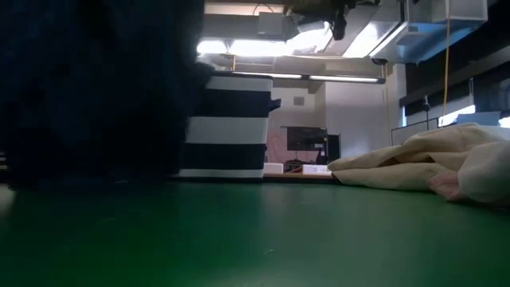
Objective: Fold laundry
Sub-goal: Remove the blue polo shirt from the blue laundry bin
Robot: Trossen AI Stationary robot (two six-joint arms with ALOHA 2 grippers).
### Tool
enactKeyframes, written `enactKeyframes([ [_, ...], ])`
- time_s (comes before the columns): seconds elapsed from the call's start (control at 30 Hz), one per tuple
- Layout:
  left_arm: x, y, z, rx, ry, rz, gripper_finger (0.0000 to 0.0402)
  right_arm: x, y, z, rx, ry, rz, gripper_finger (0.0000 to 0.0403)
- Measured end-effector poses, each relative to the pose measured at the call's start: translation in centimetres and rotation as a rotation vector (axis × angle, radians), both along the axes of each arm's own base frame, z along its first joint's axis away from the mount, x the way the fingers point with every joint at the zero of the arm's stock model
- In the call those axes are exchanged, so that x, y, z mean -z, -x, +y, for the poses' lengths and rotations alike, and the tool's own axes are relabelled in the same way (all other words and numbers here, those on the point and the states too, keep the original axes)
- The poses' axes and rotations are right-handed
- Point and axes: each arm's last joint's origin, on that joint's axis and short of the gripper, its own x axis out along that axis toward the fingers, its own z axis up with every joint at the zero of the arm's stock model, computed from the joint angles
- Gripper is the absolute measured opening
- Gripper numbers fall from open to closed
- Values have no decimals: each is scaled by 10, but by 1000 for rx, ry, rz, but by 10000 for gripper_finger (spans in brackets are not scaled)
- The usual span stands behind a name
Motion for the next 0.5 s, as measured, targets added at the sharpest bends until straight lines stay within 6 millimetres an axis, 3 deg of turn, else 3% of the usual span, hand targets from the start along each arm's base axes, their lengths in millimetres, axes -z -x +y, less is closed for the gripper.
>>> enactKeyframes([
  [0.1,32,-23,-5,-99,-102,155,5,5,-5,14,24,-44,20,198],
  [0.33,77,-72,-22,-40,-137,205,12,21,-14,46,-29,-98,112,198],
  [0.5,110,-104,-33,-52,-103,339,75,35,-13,54,-56,-62,245,198],
])
